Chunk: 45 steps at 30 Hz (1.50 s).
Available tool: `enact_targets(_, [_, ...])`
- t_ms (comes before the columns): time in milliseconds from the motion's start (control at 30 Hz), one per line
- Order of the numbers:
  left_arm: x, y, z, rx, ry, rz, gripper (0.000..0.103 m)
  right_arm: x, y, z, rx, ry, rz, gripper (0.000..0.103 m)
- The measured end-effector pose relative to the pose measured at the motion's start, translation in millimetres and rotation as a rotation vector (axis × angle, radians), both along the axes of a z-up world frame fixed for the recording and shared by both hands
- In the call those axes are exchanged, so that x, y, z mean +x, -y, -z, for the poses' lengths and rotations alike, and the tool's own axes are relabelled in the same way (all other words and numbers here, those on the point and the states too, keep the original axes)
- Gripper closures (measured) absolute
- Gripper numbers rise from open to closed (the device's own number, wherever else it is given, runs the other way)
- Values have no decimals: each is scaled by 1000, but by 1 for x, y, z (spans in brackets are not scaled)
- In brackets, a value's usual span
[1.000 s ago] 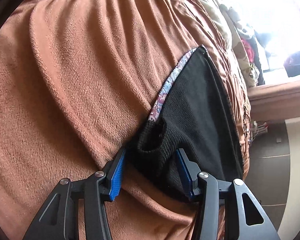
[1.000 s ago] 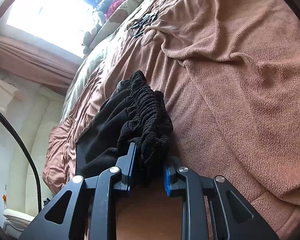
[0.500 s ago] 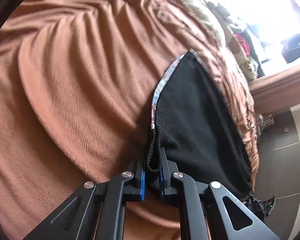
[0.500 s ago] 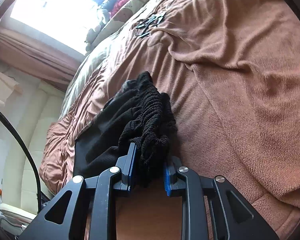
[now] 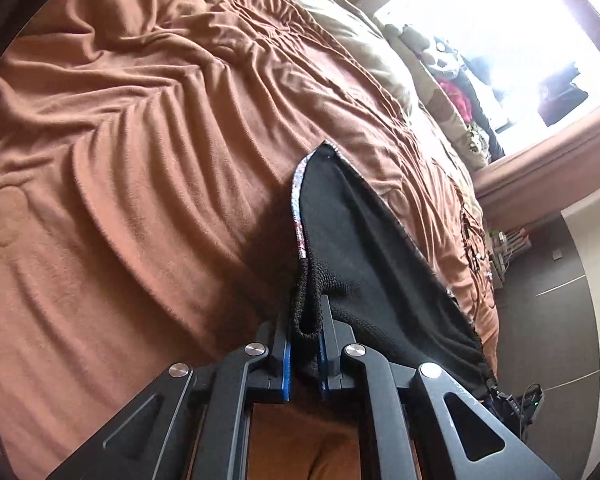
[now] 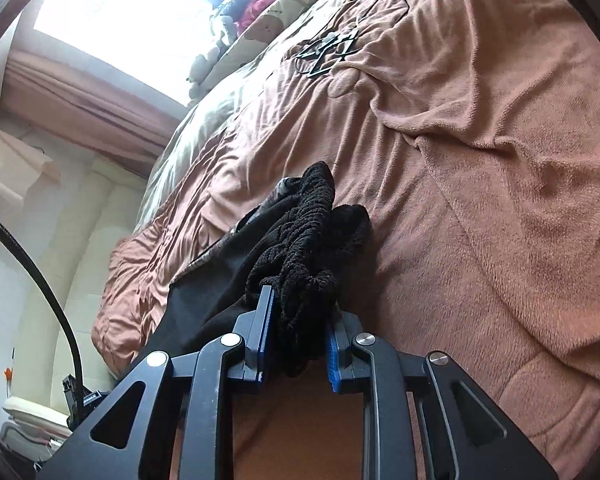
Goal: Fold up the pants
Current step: 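Hold the leg corner with the left gripper while the right gripper lifts the waistband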
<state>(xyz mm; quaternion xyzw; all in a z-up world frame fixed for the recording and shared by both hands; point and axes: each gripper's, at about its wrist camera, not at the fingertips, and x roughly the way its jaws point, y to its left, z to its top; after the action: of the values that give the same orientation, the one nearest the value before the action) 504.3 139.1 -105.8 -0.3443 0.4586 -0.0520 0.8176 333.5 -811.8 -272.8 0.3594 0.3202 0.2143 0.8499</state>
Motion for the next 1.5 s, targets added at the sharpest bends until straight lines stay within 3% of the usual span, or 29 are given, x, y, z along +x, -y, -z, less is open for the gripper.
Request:
enact_targets(867, [-137, -23, -24, -51, 45, -49, 93, -76, 5, -16, -45, 35, -69, 84])
enact_targets(1500, [-219, -24, -8, -76, 5, -17, 93, -130, 16, -13, -89, 31, -73, 84])
